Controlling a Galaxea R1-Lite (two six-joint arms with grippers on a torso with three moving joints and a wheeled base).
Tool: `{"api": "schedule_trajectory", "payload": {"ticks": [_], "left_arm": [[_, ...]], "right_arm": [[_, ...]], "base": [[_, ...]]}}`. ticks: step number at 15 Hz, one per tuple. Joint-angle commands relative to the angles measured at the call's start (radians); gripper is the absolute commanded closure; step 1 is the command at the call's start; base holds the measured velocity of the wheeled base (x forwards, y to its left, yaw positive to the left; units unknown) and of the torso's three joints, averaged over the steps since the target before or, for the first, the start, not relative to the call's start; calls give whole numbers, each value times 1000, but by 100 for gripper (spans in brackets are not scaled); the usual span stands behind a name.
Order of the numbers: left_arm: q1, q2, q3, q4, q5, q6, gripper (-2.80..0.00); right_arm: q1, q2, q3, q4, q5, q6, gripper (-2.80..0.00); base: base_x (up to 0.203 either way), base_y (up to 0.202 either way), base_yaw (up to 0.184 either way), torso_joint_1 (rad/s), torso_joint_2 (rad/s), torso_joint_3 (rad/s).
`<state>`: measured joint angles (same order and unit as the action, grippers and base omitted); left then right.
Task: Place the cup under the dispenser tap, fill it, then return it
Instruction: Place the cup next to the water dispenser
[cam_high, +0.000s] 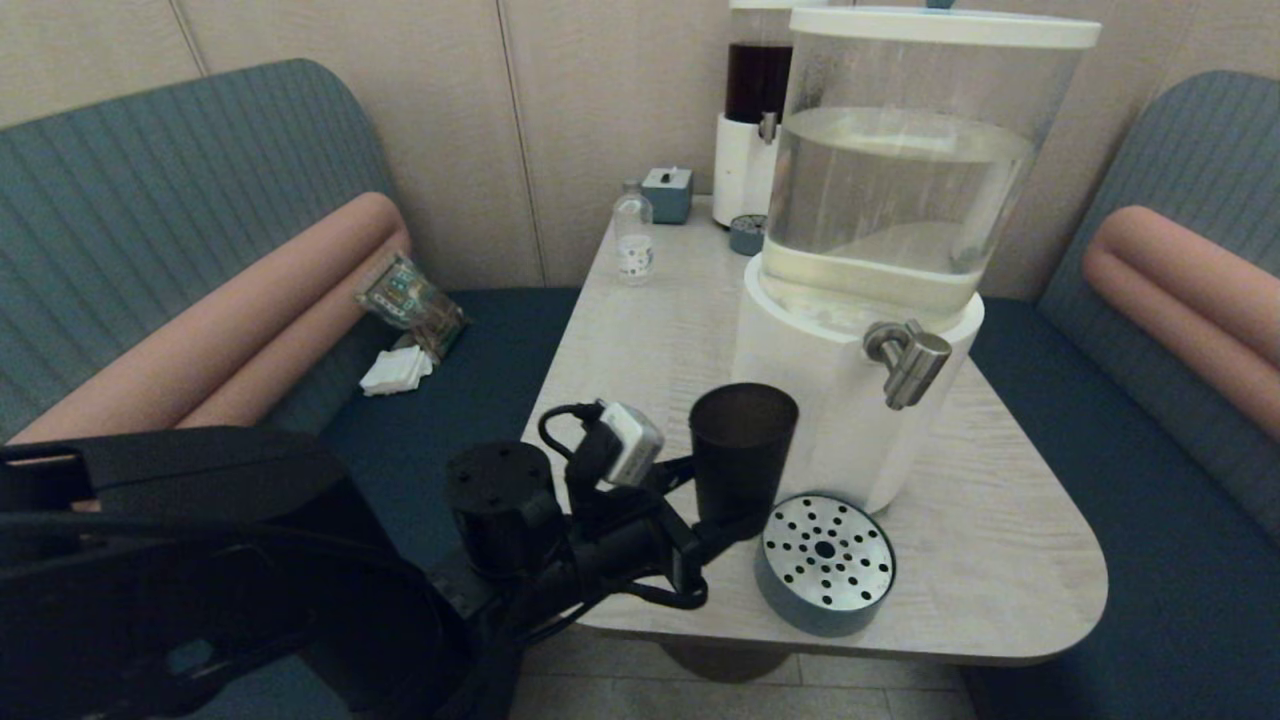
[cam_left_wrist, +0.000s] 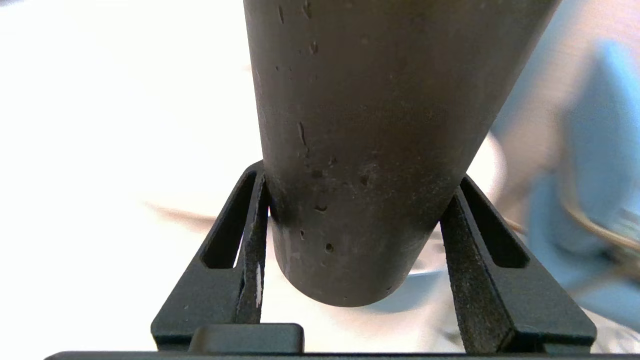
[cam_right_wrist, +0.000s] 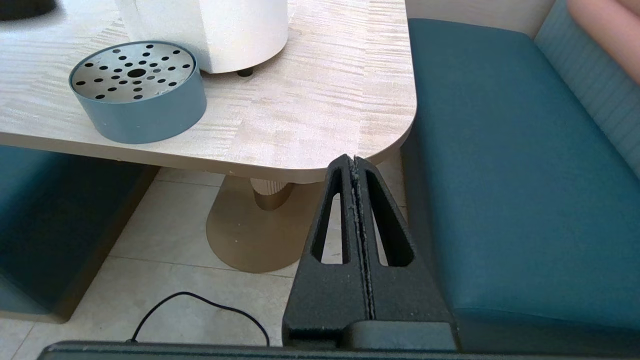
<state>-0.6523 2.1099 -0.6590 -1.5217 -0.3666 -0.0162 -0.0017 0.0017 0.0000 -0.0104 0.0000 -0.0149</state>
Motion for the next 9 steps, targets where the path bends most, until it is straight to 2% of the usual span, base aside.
{"api": "schedule_trajectory", "payload": {"ticks": [1,3,5,7,9], "left_arm": [[111,-67,23,-8,-7,-3,0],[249,-78,28,-8,-29,-3,0],[354,-72,21,-8,-60,-4,0],[413,-19,-23,-8,-74,-3,0],[438,42,-92,-8,-76,-2,0]], "right_arm": [[0,1,2,0,0,0,0],[0,1,2,0,0,0,0],[0,1,2,0,0,0,0],[0,1,2,0,0,0,0],[0,1,2,0,0,0,0]], "base": [[0,0,0,0,0,0],[0,0,0,0,0,0],[0,0,0,0,0,0],[0,0,0,0,0,0],[0,0,0,0,0,0]]}}
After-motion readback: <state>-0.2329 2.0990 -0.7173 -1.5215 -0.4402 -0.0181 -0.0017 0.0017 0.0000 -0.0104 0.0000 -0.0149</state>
